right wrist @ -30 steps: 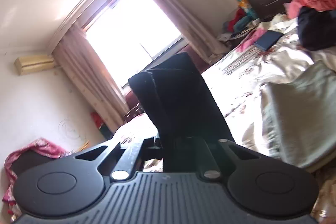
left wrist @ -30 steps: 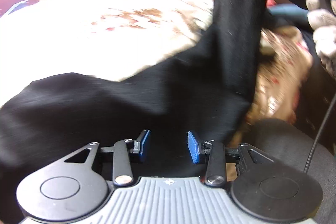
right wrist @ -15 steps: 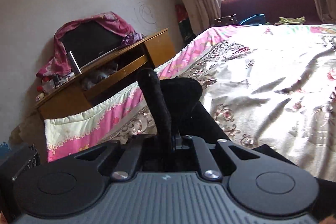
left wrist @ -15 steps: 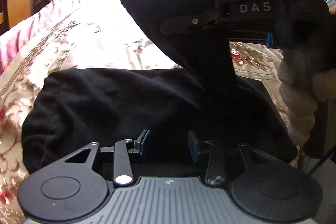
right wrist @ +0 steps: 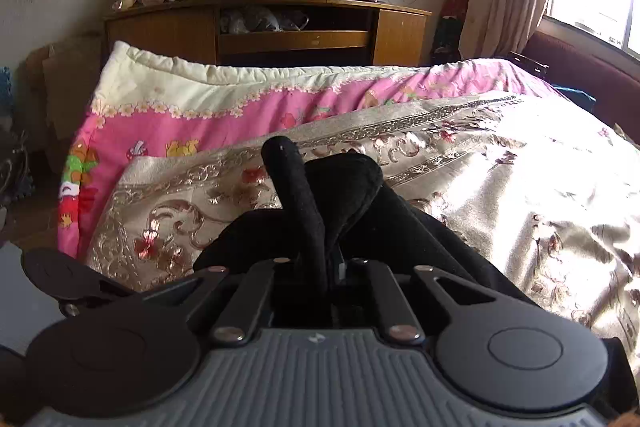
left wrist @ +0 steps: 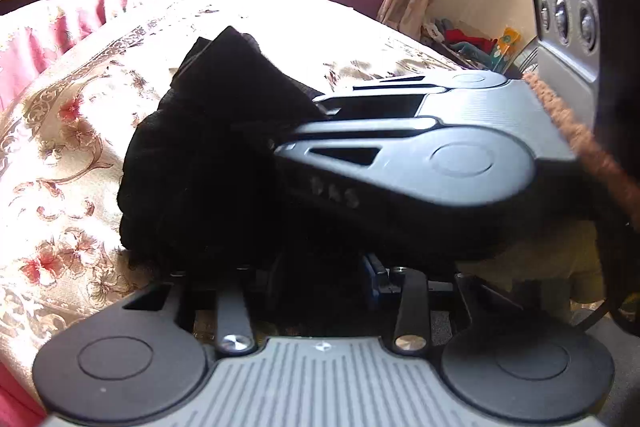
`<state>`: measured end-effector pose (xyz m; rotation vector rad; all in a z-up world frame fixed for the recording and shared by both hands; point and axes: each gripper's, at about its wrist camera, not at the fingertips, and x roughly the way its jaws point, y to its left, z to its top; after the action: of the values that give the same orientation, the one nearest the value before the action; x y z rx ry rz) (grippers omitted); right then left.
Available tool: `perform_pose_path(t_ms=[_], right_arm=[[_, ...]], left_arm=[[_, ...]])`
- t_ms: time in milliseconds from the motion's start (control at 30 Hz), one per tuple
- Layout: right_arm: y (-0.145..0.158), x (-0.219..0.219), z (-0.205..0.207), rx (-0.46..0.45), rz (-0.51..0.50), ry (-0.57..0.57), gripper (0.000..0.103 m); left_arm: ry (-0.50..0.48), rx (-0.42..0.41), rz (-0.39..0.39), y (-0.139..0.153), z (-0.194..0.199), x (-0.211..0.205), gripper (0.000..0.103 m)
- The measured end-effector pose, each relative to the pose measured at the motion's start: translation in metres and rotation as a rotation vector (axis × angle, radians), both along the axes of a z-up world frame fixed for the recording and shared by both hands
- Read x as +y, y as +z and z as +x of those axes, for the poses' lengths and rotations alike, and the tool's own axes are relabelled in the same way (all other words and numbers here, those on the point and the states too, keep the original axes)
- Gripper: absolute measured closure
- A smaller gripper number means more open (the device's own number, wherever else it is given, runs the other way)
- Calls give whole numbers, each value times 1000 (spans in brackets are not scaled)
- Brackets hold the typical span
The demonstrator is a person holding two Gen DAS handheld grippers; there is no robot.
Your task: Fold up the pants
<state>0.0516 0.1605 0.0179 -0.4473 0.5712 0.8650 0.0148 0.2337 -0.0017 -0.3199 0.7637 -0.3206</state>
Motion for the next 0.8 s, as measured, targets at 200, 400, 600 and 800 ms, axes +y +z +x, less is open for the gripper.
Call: perform_pose_path(t_ms=[200,400,600,800], right_arm=[[3,3,-4,77,81,56,74],[27,-16,-1,159,230,43,75],[47,-86,18,91,226,-122,75],[26,-171,56,117,113,-382,75]], left_arm=[[1,-4,16,6,-20,10,51],[67,-25,53,21,-34,24,51],[112,-147,48,55,-30,27,50],[20,-195,55,50,18,-5,47]])
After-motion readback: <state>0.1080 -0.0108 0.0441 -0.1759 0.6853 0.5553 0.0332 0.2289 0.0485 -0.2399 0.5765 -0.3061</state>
